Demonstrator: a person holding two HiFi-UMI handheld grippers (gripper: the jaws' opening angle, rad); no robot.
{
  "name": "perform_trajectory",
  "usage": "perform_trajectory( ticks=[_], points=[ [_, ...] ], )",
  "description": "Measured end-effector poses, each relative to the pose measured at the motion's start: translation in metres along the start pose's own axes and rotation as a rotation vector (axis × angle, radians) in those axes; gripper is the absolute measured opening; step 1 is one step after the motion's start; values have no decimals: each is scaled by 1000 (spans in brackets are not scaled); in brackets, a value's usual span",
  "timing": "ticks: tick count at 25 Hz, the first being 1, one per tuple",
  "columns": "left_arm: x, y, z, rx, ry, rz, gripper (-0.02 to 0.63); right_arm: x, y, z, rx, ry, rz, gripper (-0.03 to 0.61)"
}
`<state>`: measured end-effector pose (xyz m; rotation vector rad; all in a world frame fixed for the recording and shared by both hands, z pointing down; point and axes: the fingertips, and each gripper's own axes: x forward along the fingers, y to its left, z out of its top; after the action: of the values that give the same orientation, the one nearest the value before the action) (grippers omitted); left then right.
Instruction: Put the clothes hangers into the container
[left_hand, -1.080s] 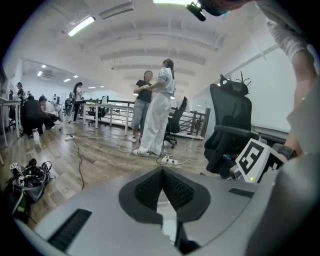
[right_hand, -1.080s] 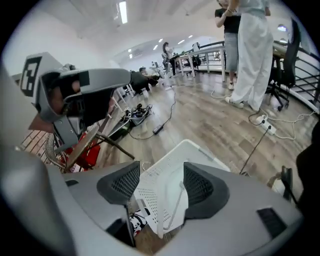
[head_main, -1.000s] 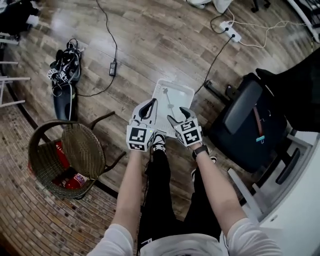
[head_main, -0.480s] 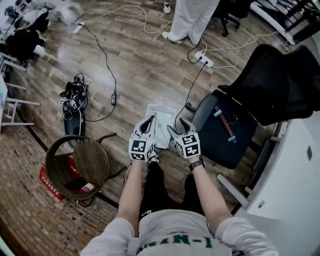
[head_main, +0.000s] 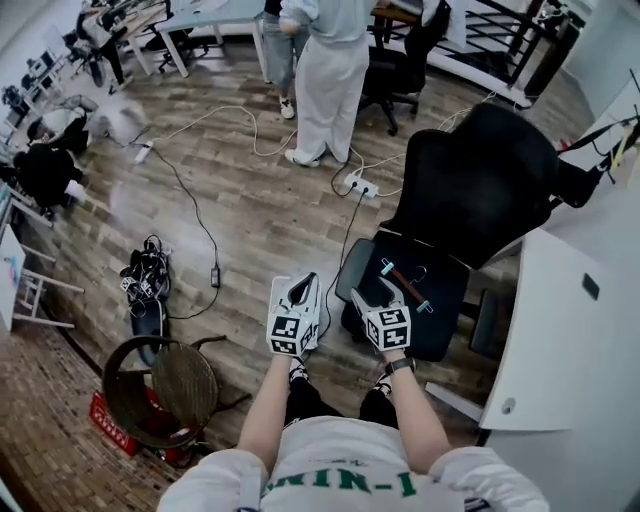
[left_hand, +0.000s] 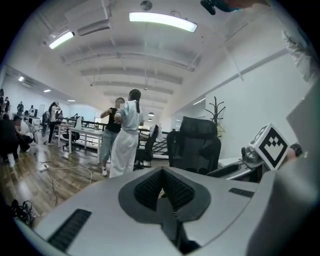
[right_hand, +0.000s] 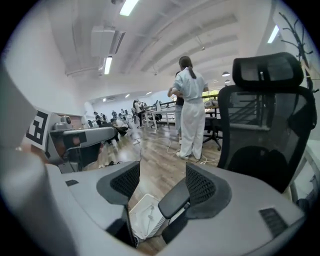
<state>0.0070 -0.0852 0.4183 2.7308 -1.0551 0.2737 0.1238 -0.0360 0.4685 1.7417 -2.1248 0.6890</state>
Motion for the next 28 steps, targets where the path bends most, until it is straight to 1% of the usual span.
perform_trajectory(
  ticks=[5, 13, 17, 22, 28],
  points=[
    [22, -72, 30, 39, -24, -104, 11, -65, -54, 6, 16, -57, -108, 282],
    [44, -182, 53, 86, -49, -266, 11, -151, -121, -7, 72, -109, -232, 282],
    [47, -222, 57, 86, -62, -326, 11, -185, -142, -17, 99, -132, -280, 282],
    [59, -269, 54, 101, -52, -409, 11, -213, -172, -34, 123, -128, -330, 282],
    [67, -303, 40, 92, 1, -472, 11, -230, -189, -62, 158, -81, -350, 282]
  ],
)
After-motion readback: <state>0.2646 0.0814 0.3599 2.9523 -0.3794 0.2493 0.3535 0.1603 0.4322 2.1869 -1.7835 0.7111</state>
